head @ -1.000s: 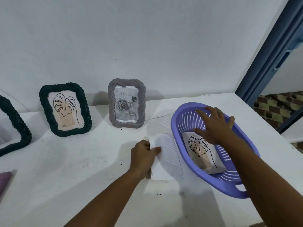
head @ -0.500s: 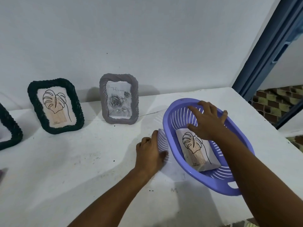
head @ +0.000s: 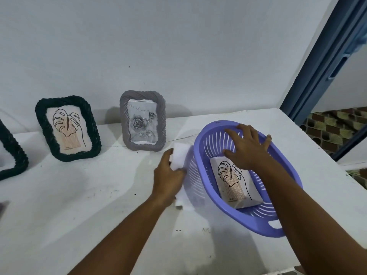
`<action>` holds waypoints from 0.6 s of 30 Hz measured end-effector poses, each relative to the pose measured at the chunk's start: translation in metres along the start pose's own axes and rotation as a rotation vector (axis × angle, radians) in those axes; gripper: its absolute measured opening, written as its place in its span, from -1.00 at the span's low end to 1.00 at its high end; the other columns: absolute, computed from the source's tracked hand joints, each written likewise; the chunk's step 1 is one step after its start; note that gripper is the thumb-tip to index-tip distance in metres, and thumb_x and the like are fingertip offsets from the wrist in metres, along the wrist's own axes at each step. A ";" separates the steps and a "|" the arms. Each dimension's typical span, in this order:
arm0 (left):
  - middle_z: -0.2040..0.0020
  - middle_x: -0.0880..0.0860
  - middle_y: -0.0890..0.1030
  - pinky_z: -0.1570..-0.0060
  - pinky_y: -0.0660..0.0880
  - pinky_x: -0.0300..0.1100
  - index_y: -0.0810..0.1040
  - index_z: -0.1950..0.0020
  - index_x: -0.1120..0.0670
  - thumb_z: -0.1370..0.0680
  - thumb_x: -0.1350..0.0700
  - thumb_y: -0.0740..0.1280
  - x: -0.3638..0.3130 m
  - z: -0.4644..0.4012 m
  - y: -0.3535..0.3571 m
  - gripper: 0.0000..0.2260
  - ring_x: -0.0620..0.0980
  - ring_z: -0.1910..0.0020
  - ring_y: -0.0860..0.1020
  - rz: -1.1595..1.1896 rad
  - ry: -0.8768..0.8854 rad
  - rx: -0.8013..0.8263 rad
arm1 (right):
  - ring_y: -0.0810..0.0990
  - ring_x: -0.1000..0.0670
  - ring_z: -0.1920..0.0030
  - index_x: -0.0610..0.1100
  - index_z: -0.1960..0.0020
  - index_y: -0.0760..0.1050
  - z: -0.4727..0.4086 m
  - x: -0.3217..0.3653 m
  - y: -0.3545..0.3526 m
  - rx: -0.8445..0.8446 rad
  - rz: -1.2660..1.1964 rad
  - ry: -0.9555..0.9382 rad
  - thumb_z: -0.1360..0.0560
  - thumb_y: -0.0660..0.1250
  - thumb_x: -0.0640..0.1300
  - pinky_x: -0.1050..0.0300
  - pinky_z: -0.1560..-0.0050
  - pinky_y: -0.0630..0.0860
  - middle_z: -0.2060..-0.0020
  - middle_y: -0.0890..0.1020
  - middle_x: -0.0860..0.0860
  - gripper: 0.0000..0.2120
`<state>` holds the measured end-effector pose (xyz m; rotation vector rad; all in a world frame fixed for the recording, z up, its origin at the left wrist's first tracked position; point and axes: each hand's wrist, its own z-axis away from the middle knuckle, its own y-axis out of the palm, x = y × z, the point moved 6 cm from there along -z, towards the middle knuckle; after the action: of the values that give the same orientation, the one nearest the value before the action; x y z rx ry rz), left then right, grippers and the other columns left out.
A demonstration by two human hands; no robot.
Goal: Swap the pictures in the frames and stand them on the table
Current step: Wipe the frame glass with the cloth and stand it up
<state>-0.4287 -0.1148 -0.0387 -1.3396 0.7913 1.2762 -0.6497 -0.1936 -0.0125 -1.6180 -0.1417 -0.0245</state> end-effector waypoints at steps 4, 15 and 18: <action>0.04 0.03 0.66 0.02 0.58 -0.03 0.56 -0.02 0.05 -0.46 0.32 0.33 -0.011 -0.015 -0.033 -0.78 0.00 0.13 0.63 0.235 -0.075 -0.074 | 0.17 -0.13 -0.46 0.07 -0.44 0.25 0.001 0.018 -0.012 -0.117 -0.071 -0.022 -0.55 0.21 0.10 -0.33 -0.40 -0.03 -0.43 0.28 -0.07 -0.52; 0.01 0.17 0.67 0.07 0.61 -0.02 0.58 -0.07 0.23 -0.51 0.28 0.36 -0.097 0.001 -0.022 -0.85 0.12 0.05 0.65 0.505 0.117 0.120 | 0.64 0.07 -0.02 0.07 -0.18 0.53 0.036 0.106 -0.064 0.024 -1.184 -0.293 -0.54 0.24 0.13 0.00 -0.06 0.60 -0.05 0.63 0.13 -0.73; -0.01 0.15 0.68 0.04 0.60 -0.11 0.59 -0.07 0.24 -0.59 0.04 0.27 -0.106 0.004 -0.011 -0.72 0.06 0.01 0.66 0.547 0.119 0.191 | 0.60 0.08 -0.13 0.09 -0.21 0.52 0.038 0.100 -0.064 0.061 -1.335 -0.214 -0.49 0.28 0.23 -0.02 -0.19 0.53 -0.09 0.64 0.11 -0.63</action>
<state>-0.4410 -0.1297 0.0664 -1.0857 1.3936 1.4989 -0.5601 -0.1450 0.0597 -1.2015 -1.3395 -0.8549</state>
